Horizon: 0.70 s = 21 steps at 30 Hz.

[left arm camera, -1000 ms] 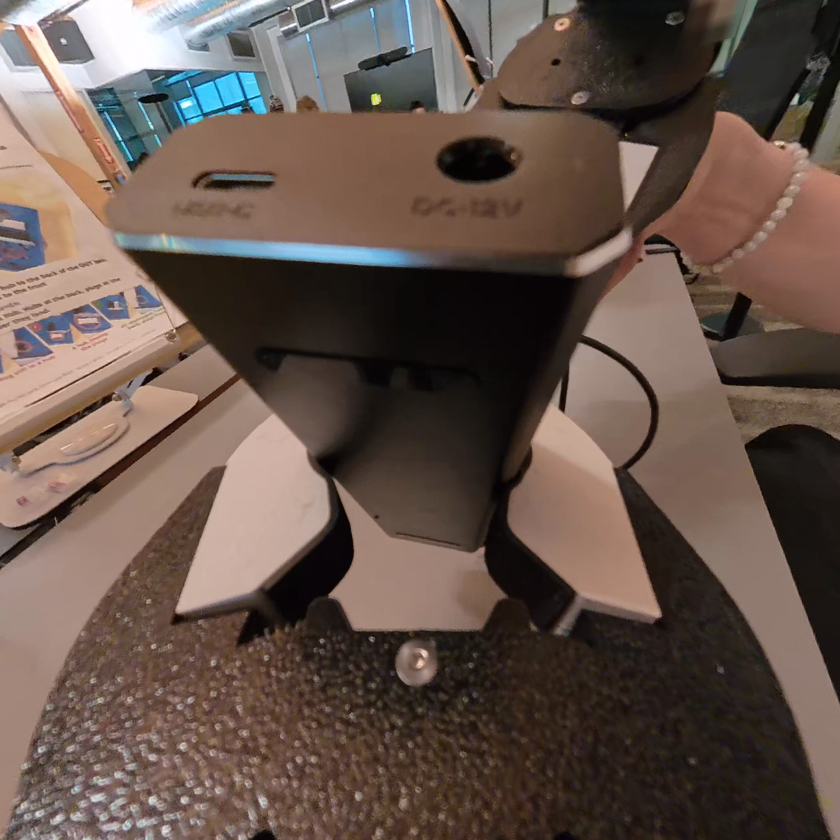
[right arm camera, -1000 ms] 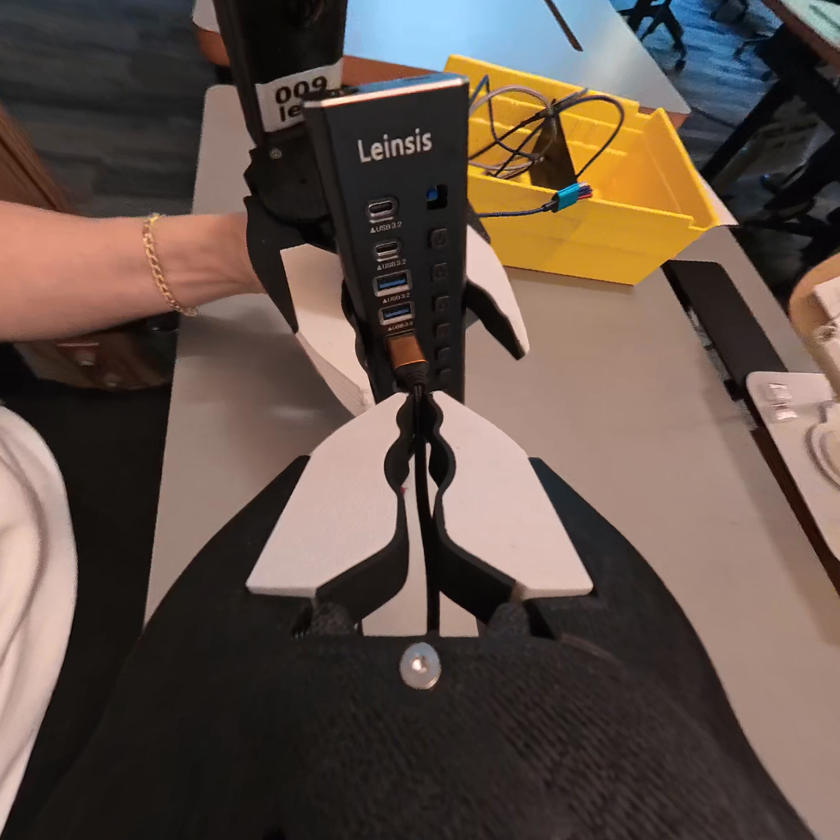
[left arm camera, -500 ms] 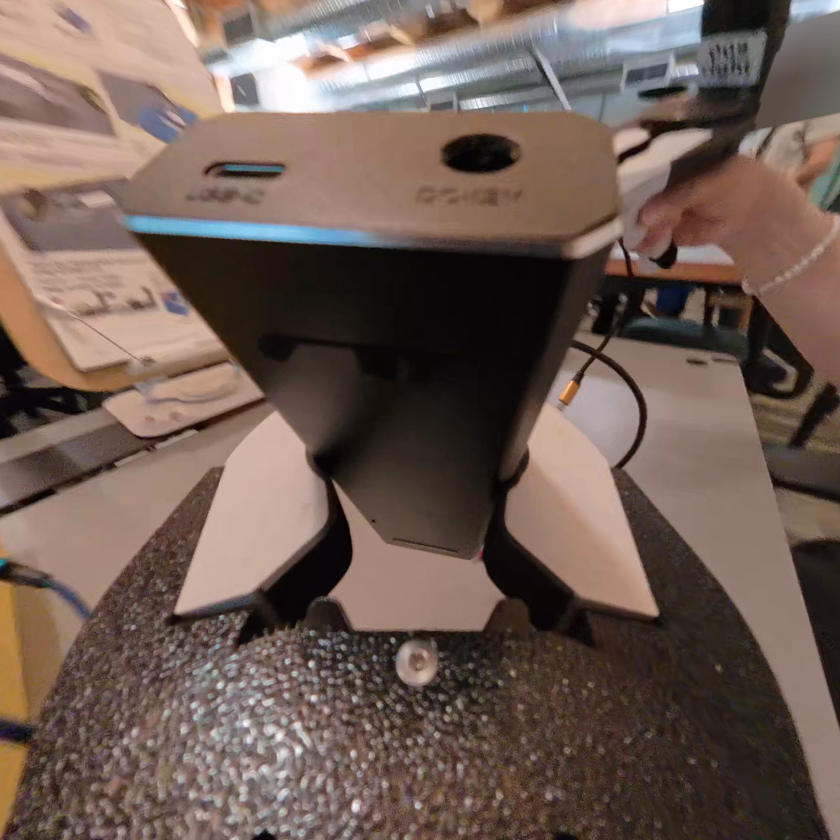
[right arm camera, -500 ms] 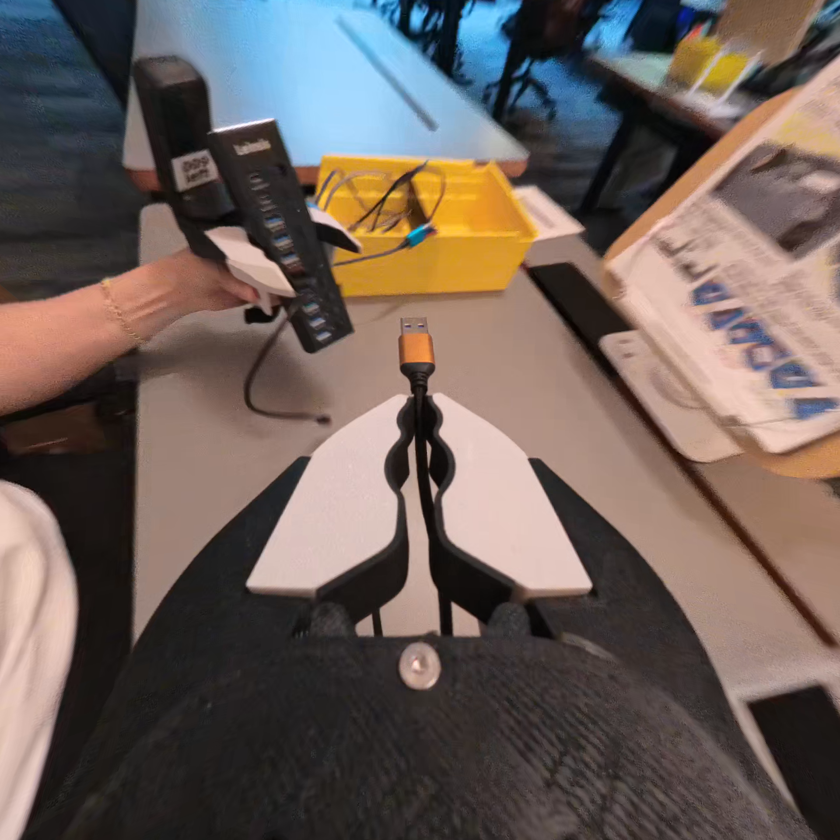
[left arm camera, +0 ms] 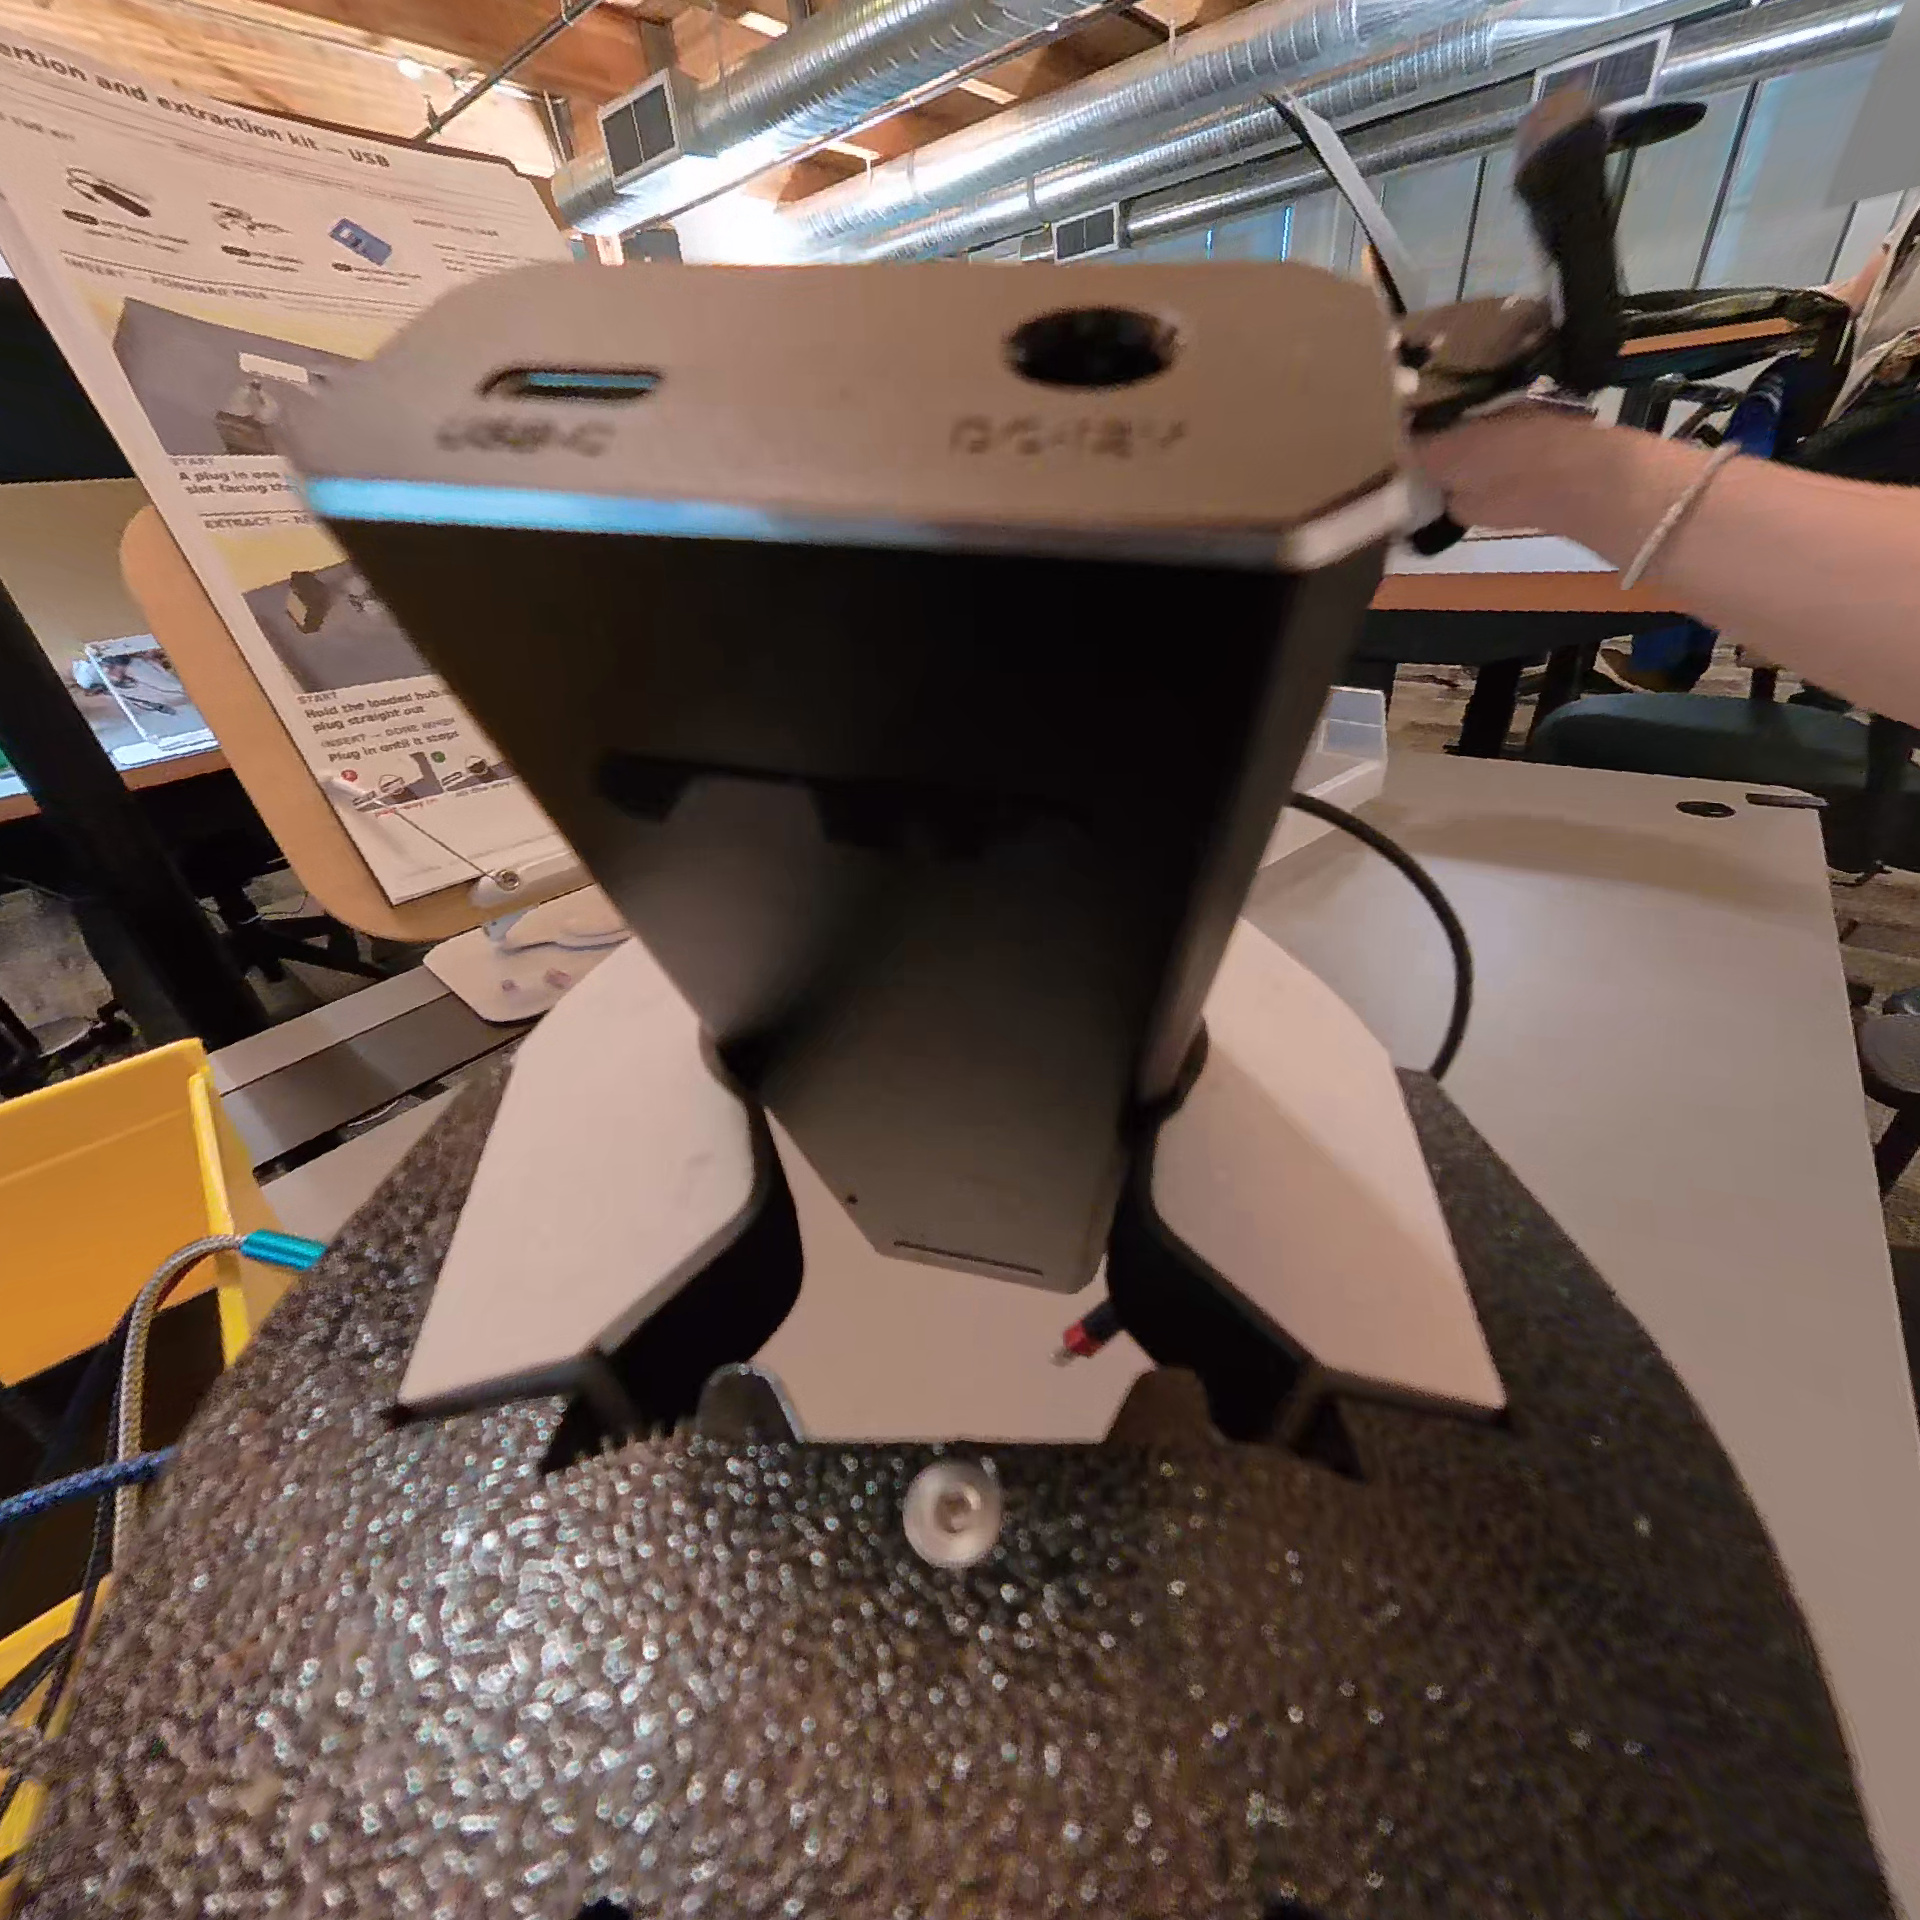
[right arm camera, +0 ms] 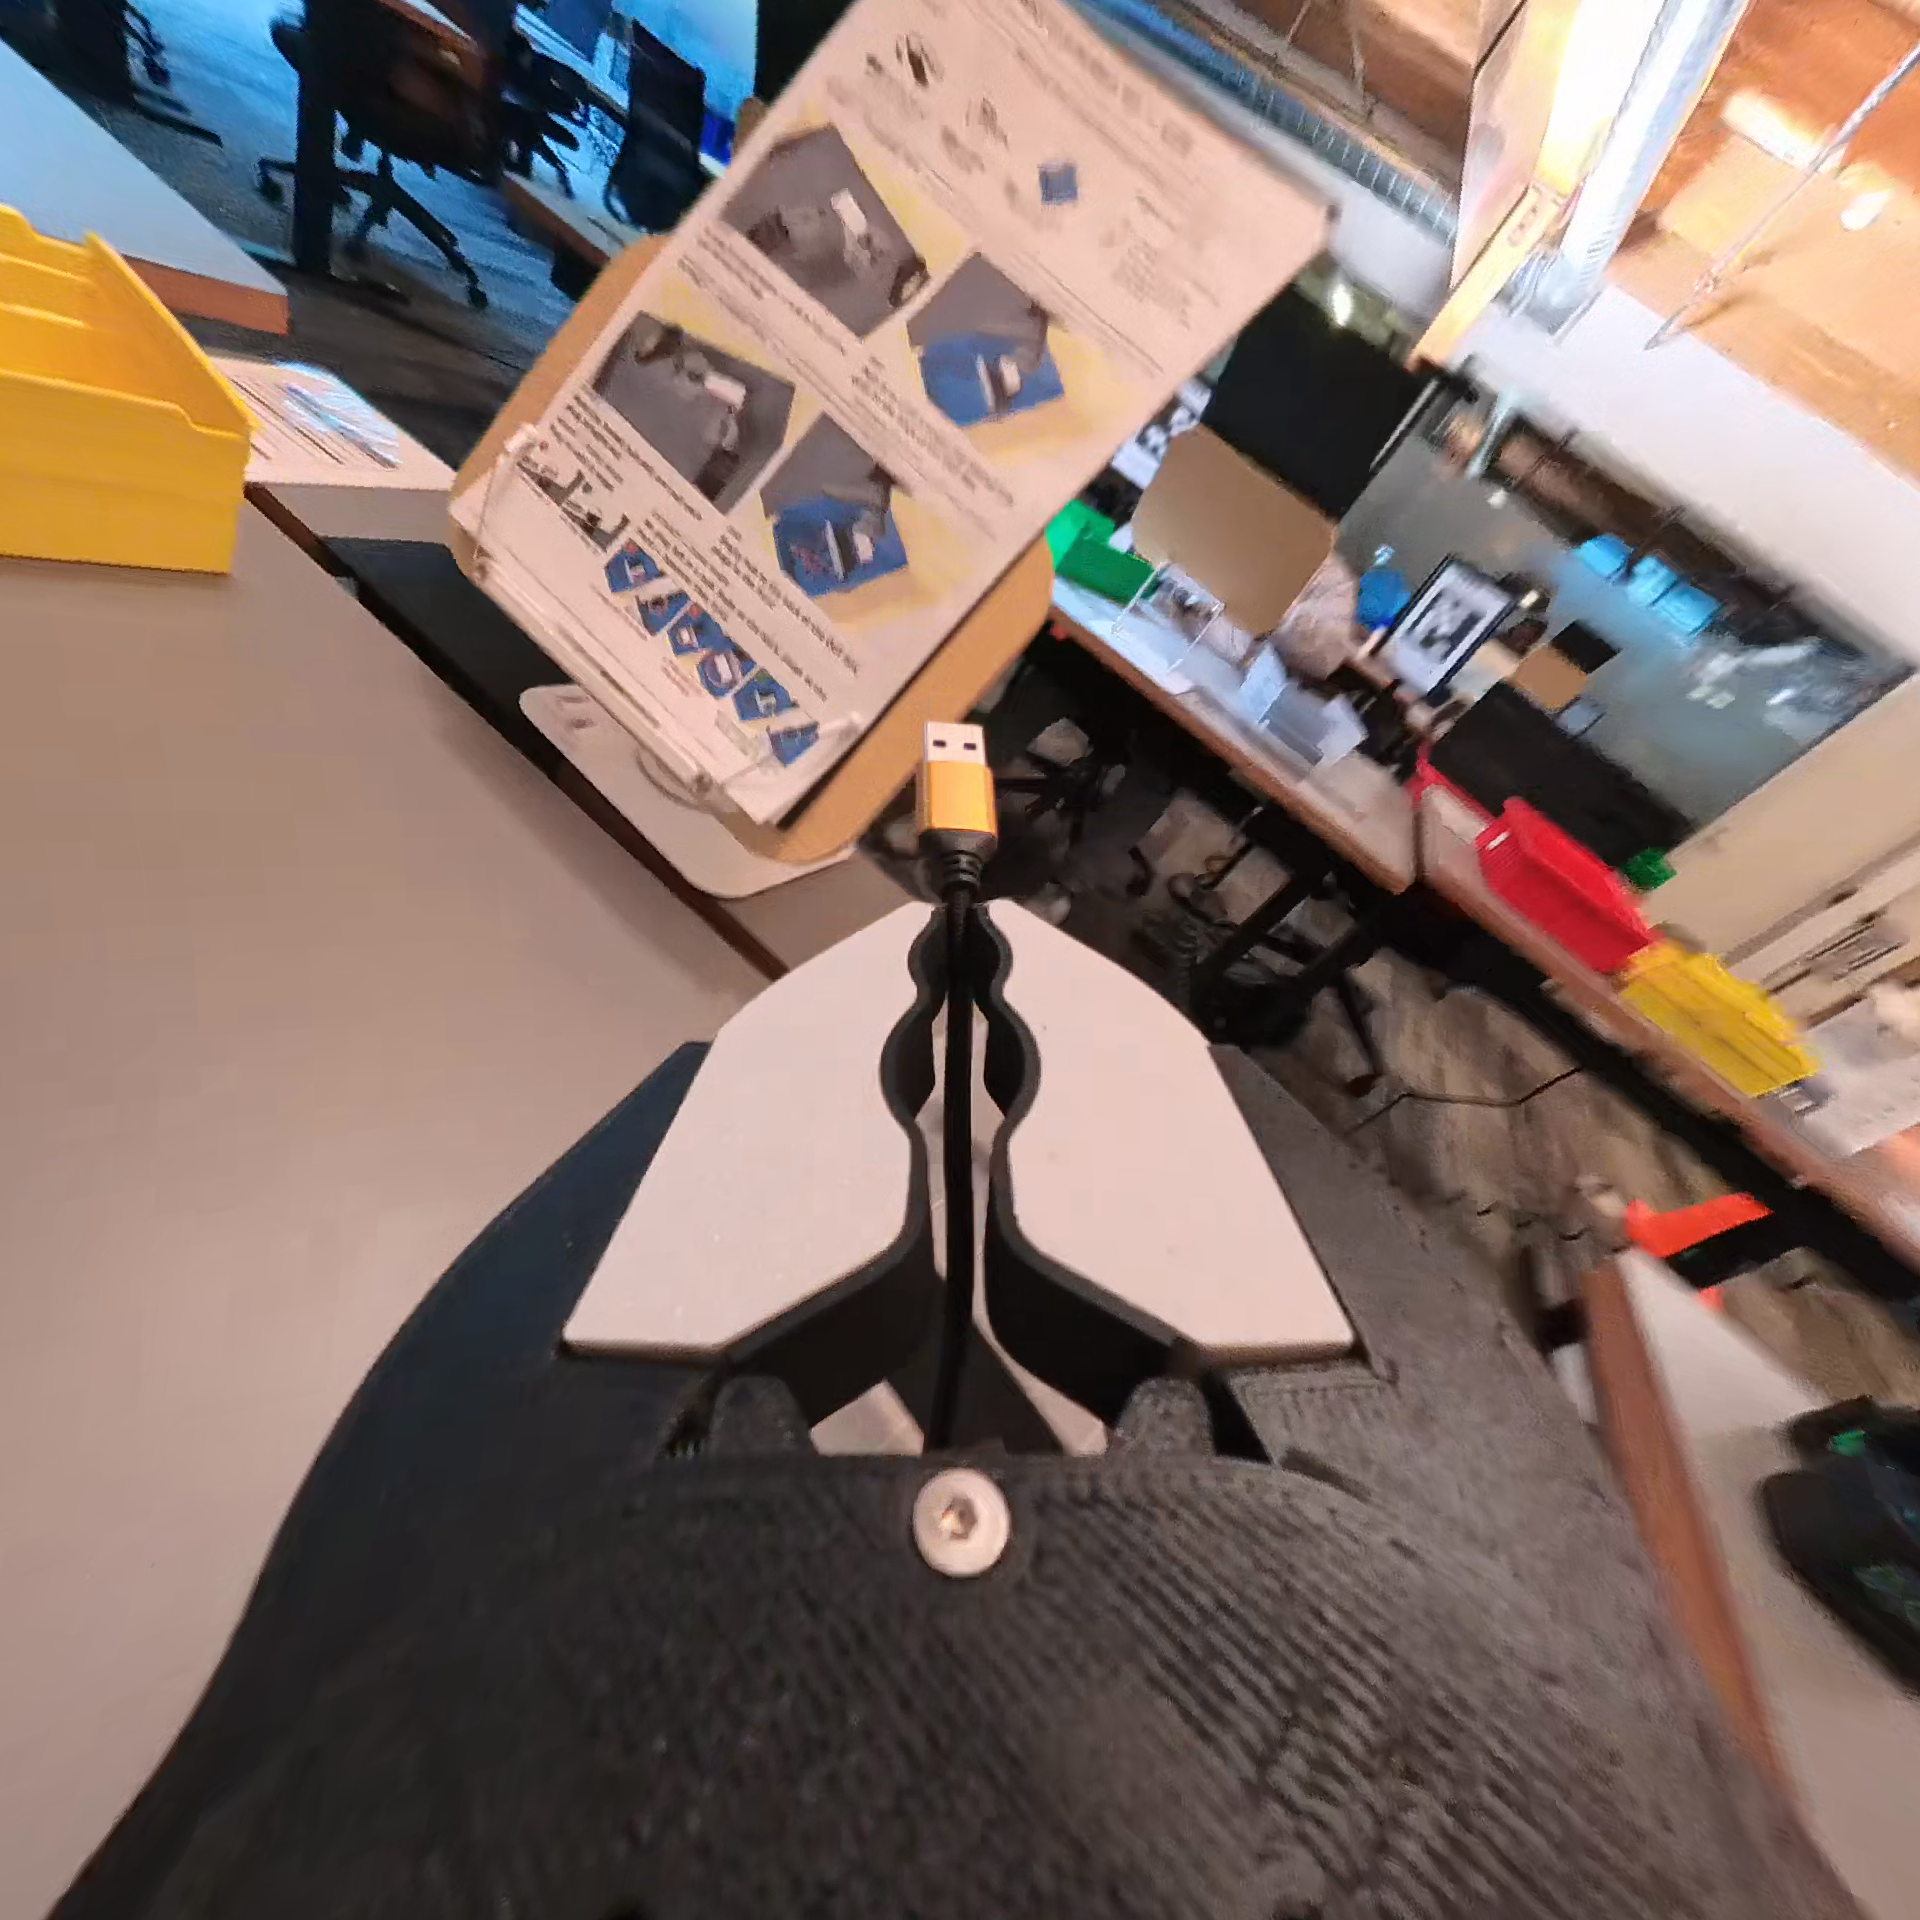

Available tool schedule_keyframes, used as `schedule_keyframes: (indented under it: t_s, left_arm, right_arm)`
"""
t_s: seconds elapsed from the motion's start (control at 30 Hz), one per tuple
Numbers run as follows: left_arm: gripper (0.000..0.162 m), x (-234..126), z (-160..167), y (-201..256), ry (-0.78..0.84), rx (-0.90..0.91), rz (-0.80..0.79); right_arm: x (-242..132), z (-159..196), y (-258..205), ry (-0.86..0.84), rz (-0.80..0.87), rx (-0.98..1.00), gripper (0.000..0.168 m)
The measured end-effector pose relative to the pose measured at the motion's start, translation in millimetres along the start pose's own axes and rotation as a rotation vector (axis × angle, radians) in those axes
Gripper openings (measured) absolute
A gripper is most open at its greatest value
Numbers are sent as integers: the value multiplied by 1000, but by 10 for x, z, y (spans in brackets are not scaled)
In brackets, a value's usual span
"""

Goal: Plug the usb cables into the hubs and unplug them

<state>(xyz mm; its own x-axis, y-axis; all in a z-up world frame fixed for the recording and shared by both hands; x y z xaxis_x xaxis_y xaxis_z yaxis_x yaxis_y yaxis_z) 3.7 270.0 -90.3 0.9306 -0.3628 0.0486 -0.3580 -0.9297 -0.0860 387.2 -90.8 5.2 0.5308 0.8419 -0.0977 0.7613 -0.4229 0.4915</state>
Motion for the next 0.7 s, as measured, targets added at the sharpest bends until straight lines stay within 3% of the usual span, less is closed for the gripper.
schedule_keyframes:
  t_s: [0.17, 0.4, 0.43, 0.47, 0.53, 0.6, 0.7]
  left_arm:
    - [73, 6, -5, 9, 14, -16, 13]
    - [73, 48, 54, 12, -5, -35, 28]
    - [73, 59, 62, 15, -8, -36, 32]
    - [73, 73, 70, 18, -10, -41, 36]
    - [73, 100, 85, 28, -9, -49, 45]
    - [73, 129, 104, 41, -13, -57, 54]
    - [73, 185, 126, 67, -15, -67, 71]
  right_arm:
    - [174, 797, -88, -55, -63, 57, 4]
    - [299, 1577, -217, -439, -239, 129, 5]
    - [294, 1649, -224, -508, -262, 136, 7]
    - [284, 1706, -219, -577, -273, 132, 19]
    - [263, 1710, -130, -659, -176, 95, 46]
    - [237, 1515, -97, -626, -112, 113, 78]
    - [206, 924, -391, -447, -173, 197, 88]
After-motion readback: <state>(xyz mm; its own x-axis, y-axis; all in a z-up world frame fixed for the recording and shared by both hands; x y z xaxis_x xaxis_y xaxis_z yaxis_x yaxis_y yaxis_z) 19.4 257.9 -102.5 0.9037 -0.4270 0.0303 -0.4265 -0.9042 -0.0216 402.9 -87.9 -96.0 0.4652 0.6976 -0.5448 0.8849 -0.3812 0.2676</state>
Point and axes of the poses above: each gripper's, where its closed fingertips meet, x out along the fingers, z out of its underside, y = z × x across the jaws, the point moved 7 cm from there along -x, back along the fingers, and after that the axes turned 3 degrees about z, right-handed, at the moved point
